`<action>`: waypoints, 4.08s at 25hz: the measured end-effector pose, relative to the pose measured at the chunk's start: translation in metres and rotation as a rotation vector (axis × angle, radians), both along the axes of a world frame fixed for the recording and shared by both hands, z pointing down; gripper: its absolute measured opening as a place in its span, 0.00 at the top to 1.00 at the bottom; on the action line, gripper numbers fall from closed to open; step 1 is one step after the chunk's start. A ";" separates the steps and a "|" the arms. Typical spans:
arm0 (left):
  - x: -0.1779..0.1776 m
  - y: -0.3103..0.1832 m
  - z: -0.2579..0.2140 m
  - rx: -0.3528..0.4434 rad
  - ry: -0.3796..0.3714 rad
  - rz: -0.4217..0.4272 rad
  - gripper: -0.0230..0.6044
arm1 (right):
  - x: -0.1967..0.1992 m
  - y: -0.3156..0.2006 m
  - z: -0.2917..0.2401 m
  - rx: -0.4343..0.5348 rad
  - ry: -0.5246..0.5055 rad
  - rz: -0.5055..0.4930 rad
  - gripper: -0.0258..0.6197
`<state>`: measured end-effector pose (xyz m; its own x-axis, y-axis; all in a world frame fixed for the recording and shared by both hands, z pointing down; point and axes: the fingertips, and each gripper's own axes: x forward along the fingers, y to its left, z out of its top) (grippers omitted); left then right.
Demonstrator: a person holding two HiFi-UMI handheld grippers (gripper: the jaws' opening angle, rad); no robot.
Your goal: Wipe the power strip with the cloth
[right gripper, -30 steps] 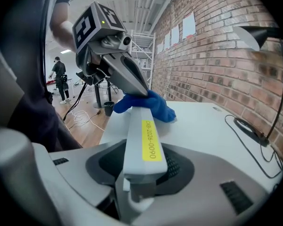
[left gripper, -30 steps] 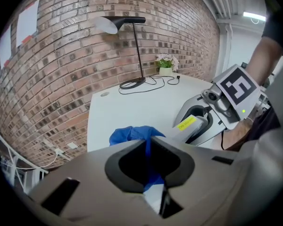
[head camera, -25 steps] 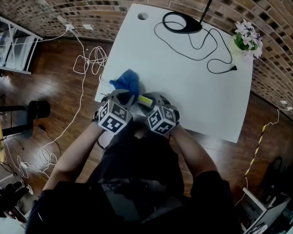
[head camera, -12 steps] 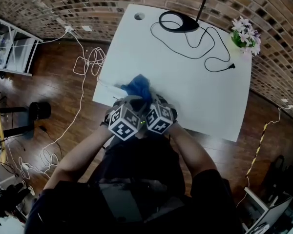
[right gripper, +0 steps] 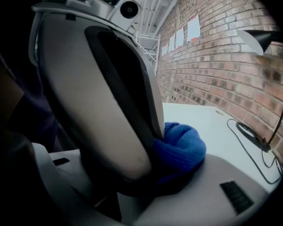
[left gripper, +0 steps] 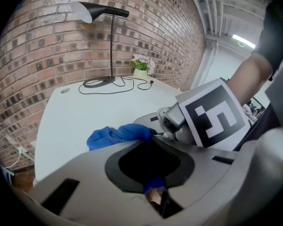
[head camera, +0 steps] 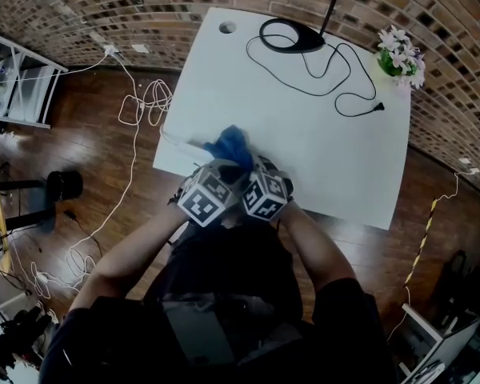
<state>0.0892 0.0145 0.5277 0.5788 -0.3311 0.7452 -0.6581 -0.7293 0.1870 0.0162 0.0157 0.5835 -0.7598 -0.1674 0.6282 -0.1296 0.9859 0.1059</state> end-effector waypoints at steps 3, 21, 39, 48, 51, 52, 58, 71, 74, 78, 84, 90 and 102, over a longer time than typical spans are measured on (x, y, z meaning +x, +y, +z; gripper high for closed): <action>0.003 0.002 0.000 -0.039 0.035 0.003 0.90 | 0.001 0.000 0.000 0.010 -0.003 0.002 0.72; -0.001 -0.002 -0.003 0.022 0.123 0.005 0.90 | 0.001 -0.002 0.000 -0.031 0.008 0.025 0.71; -0.055 -0.013 -0.004 0.022 0.187 -0.095 0.90 | 0.000 -0.005 0.000 -0.079 0.025 0.055 0.71; -0.124 -0.029 0.005 0.021 0.172 -0.212 0.90 | 0.001 -0.007 -0.001 -0.078 0.024 0.070 0.71; -0.137 -0.034 0.004 0.035 0.173 -0.232 0.90 | 0.000 -0.008 -0.001 -0.078 0.025 0.076 0.71; -0.141 -0.035 0.004 0.039 0.175 -0.243 0.90 | 0.000 -0.008 -0.001 -0.079 0.025 0.077 0.71; -0.166 -0.038 0.003 0.038 0.152 -0.281 0.90 | -0.001 -0.008 -0.001 -0.083 0.027 0.083 0.71; -0.228 -0.040 0.011 -0.012 0.106 -0.448 0.90 | 0.002 -0.008 0.000 -0.067 0.030 0.114 0.71; -0.245 -0.032 0.011 -0.027 0.115 -0.489 0.90 | 0.002 -0.008 0.001 -0.064 0.037 0.119 0.71; -0.241 -0.028 0.003 -0.028 0.150 -0.506 0.90 | 0.002 -0.008 0.001 -0.039 0.073 0.112 0.70; -0.212 -0.036 -0.021 0.041 0.185 -0.446 0.90 | 0.008 -0.024 -0.002 0.209 0.214 0.077 0.70; -0.177 -0.046 -0.013 0.028 0.174 -0.381 0.90 | 0.014 -0.050 -0.022 0.562 0.362 0.009 0.70; -0.155 -0.036 -0.004 0.134 0.031 -0.257 0.90 | 0.024 -0.037 -0.015 0.505 0.290 -0.002 0.69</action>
<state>-0.0660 -0.0216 0.5239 0.4851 -0.5644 0.6679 -0.8200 -0.5588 0.1234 0.0401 -0.0216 0.5688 -0.5693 -0.4991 0.6533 -0.0237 0.8043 0.5938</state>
